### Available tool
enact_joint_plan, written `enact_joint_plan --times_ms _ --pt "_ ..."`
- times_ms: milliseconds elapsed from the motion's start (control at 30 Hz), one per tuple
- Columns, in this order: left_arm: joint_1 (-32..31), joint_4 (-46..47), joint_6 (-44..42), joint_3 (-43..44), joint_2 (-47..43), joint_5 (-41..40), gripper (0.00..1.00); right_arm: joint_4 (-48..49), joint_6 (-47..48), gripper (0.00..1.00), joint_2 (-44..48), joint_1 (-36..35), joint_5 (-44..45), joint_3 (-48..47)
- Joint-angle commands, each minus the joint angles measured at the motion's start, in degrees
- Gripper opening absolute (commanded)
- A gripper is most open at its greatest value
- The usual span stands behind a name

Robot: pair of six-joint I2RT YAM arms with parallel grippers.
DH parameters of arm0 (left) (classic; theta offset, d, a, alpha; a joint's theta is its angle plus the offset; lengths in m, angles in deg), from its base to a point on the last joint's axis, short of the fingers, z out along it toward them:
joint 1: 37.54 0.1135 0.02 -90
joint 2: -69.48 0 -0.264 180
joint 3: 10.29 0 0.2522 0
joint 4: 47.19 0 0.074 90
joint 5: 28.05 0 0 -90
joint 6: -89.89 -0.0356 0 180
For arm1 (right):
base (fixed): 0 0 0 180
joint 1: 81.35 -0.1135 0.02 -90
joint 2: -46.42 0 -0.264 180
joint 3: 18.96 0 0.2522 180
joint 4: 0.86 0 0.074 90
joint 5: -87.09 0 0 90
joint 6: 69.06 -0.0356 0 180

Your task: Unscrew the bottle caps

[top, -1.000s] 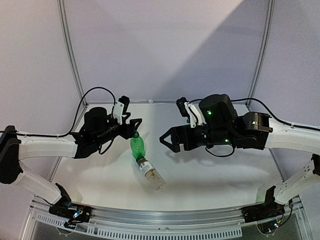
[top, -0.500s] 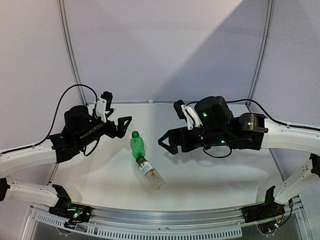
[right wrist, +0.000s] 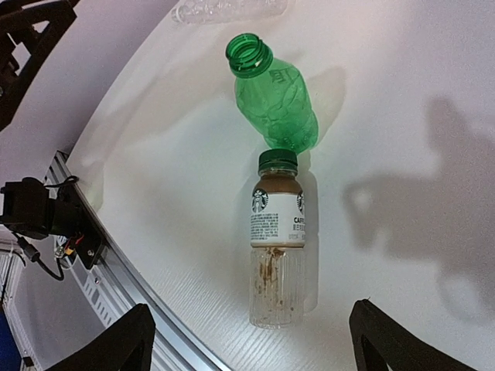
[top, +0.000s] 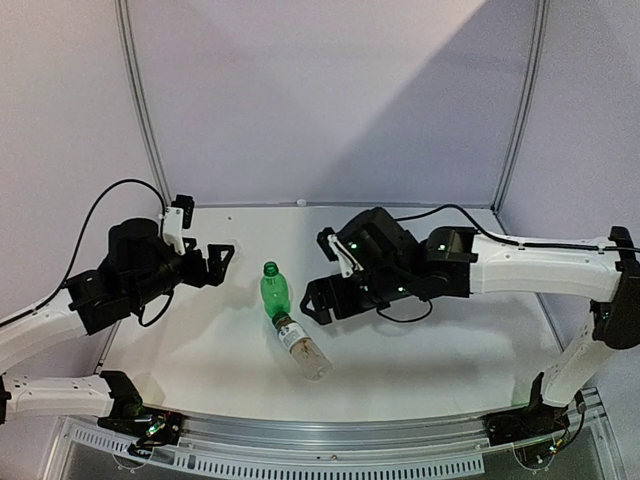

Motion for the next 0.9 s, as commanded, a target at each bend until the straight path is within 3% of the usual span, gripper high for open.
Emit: enact_joint_plan --times_ms 0,333,867 --pt "1.0 -5.5 5.1 -1.3 -2.4 1.6 0.99 -4.9 -0.1 0.89 -5.3 -2.2 -2.9 -5.2" --pt "2.5 -7.9 8.2 -3.1 -5.5 3.5 0.96 -14.3 -1.7 0.89 -18.2 -5.2 -3.3 -13.2" --pt "3.3 -9.1 9.5 -3.4 -6.6 4.6 0.96 -16.9 -4.8 0.89 -25.6 -5.4 1.2 -13.8"
